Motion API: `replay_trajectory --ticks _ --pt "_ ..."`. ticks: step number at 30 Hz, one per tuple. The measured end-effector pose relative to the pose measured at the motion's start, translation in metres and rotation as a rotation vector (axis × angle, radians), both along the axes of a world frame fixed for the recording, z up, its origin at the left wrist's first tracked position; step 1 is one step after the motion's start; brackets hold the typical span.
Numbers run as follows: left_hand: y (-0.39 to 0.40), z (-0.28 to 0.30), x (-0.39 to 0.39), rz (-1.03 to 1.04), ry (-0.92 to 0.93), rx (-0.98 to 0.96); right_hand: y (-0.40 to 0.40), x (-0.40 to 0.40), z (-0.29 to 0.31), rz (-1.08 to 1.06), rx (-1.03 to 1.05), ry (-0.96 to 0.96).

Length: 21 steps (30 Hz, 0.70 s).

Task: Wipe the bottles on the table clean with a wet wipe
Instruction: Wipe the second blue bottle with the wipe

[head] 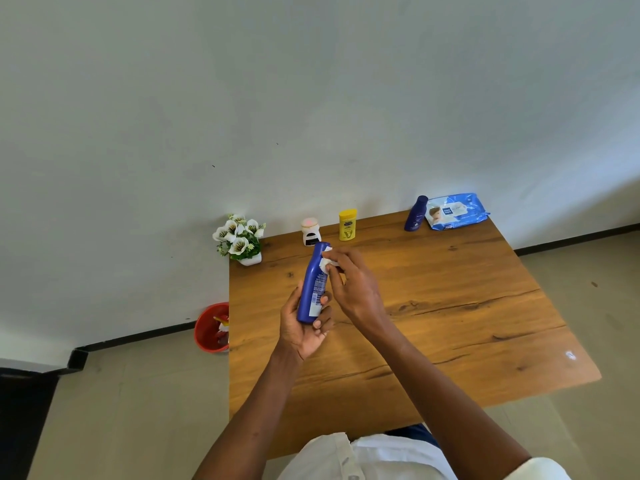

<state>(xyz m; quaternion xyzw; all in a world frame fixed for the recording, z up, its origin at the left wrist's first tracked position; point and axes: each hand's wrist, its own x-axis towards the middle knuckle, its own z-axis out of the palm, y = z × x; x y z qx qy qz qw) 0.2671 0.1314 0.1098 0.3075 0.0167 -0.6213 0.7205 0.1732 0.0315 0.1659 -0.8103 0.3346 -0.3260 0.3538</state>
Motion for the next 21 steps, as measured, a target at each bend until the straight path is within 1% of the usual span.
replay_trajectory --ticks 4,5,6,7,9,10,12,14,17,21 --pt "-0.001 0.003 0.003 0.033 -0.012 0.022 0.003 -0.003 -0.006 0.132 -0.081 0.012" --pt "-0.001 0.003 0.004 0.038 -0.009 0.021 0.002 -0.004 -0.008 0.168 -0.064 -0.003" --pt "-0.001 0.001 0.006 0.035 -0.001 0.007 0.002 -0.006 -0.009 0.181 0.001 -0.029" --pt "0.000 -0.001 0.008 0.029 0.016 -0.019 0.001 -0.008 -0.008 0.161 0.121 -0.065" --pt "0.001 -0.006 0.012 0.012 0.060 -0.084 -0.004 -0.014 -0.008 0.048 0.383 -0.153" --pt "0.002 -0.008 0.014 0.006 0.075 -0.107 -0.008 -0.017 -0.008 -0.020 0.479 -0.191" --pt "0.005 -0.013 0.019 -0.010 0.098 -0.142 -0.014 -0.023 -0.008 -0.103 0.581 -0.251" --pt "0.008 -0.017 0.022 -0.044 0.132 -0.201 -0.019 -0.028 -0.007 -0.126 0.613 -0.280" --pt "0.012 -0.017 0.027 -0.102 0.181 -0.287 -0.021 -0.032 -0.007 -0.129 0.625 -0.259" --pt "0.013 -0.016 0.032 -0.140 0.194 -0.356 -0.020 -0.032 -0.009 -0.109 0.632 -0.234"
